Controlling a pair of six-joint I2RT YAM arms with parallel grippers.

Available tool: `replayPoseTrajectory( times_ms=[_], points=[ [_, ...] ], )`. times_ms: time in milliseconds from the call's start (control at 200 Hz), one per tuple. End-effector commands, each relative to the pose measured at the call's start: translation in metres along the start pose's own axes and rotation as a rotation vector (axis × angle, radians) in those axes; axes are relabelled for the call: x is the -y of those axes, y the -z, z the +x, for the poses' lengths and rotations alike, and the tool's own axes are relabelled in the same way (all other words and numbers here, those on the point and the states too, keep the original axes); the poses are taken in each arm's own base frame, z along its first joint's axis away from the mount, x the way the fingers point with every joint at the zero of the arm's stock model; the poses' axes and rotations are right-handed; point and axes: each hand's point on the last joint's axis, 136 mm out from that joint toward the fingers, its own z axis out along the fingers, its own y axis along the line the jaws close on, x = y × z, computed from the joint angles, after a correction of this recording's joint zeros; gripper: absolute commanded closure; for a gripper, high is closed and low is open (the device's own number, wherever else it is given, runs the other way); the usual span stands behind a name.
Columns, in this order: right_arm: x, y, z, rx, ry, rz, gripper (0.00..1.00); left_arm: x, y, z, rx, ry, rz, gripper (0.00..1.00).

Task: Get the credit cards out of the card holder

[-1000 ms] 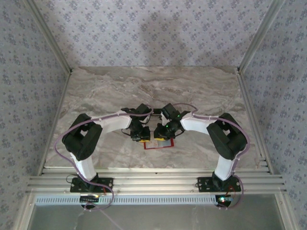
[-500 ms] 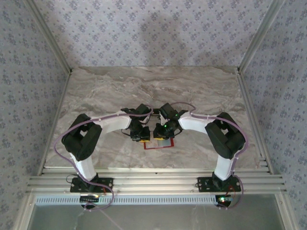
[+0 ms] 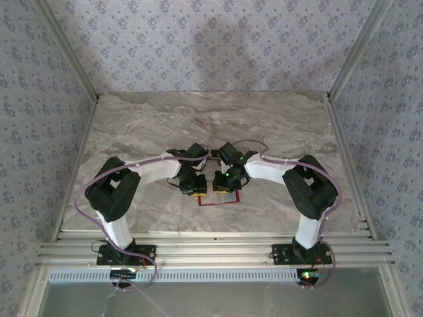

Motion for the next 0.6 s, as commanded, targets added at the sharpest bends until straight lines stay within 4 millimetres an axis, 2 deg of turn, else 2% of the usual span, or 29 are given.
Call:
replayPoseTrajectory(
  times_ms=[0,225,595],
  points=[
    [-0.006,0.007,0.000,0.007,0.008,-0.008,0.80,-0.016,-0.001,0.007,-0.018,0.008,-0.052,0.80],
    [-0.014,0.013,-0.004,0.029,0.015,-0.038,0.82,-0.016,-0.001,0.007,-0.017,0.010,-0.053,0.80],
    [-0.009,-0.002,-0.001,-0.002,0.005,-0.031,0.83,-0.015,0.000,0.007,-0.015,0.007,-0.050,0.80]
  ],
)
